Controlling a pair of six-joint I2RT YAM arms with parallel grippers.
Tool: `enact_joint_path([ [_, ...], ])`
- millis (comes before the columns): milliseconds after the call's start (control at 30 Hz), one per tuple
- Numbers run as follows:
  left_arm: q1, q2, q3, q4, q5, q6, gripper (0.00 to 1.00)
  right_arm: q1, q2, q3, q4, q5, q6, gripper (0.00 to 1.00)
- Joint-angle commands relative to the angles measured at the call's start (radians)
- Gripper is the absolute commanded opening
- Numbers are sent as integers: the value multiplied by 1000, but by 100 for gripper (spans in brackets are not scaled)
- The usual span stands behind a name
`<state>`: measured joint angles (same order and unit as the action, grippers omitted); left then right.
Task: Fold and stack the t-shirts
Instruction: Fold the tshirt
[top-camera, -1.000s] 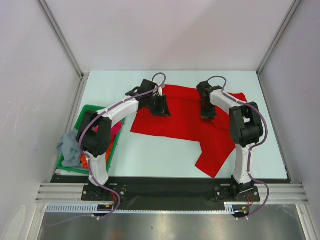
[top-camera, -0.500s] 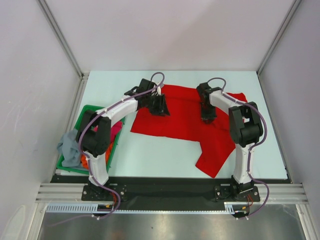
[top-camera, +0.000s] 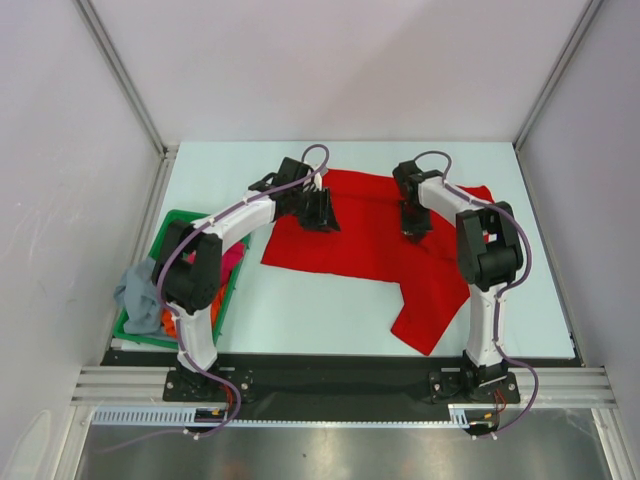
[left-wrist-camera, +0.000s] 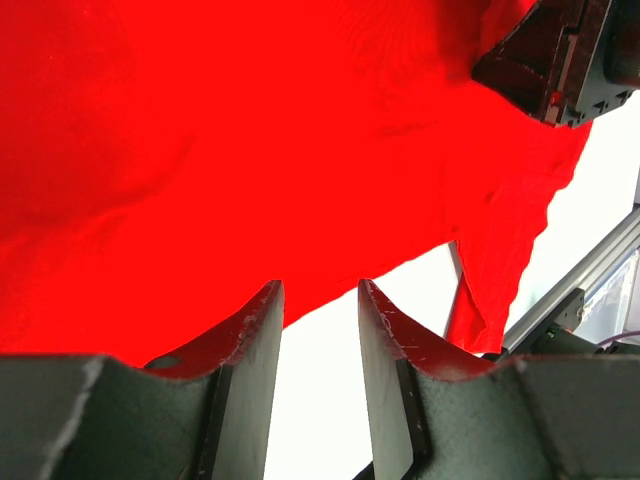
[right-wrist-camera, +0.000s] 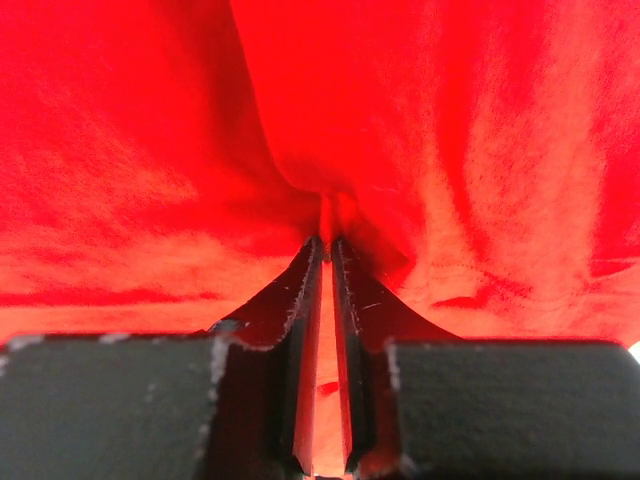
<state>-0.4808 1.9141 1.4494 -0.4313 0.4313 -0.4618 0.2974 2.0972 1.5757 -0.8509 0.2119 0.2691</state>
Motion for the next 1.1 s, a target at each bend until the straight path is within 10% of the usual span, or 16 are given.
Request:
enact_joint_path([
  [0, 8, -52, 8, 23, 26, -5, 41, -1, 7, 59, -3, 6, -13, 12],
  [567, 7, -56, 8, 25, 26, -11, 41, 13, -2, 98, -69, -261, 54, 0],
  [800, 8, -63, 3, 26, 24, -18, 41, -3, -89, 35, -77, -233, 67, 48],
  [1067, -1, -121, -66, 39, 32, -32, 41, 107, -489, -369, -158, -256, 159, 52],
])
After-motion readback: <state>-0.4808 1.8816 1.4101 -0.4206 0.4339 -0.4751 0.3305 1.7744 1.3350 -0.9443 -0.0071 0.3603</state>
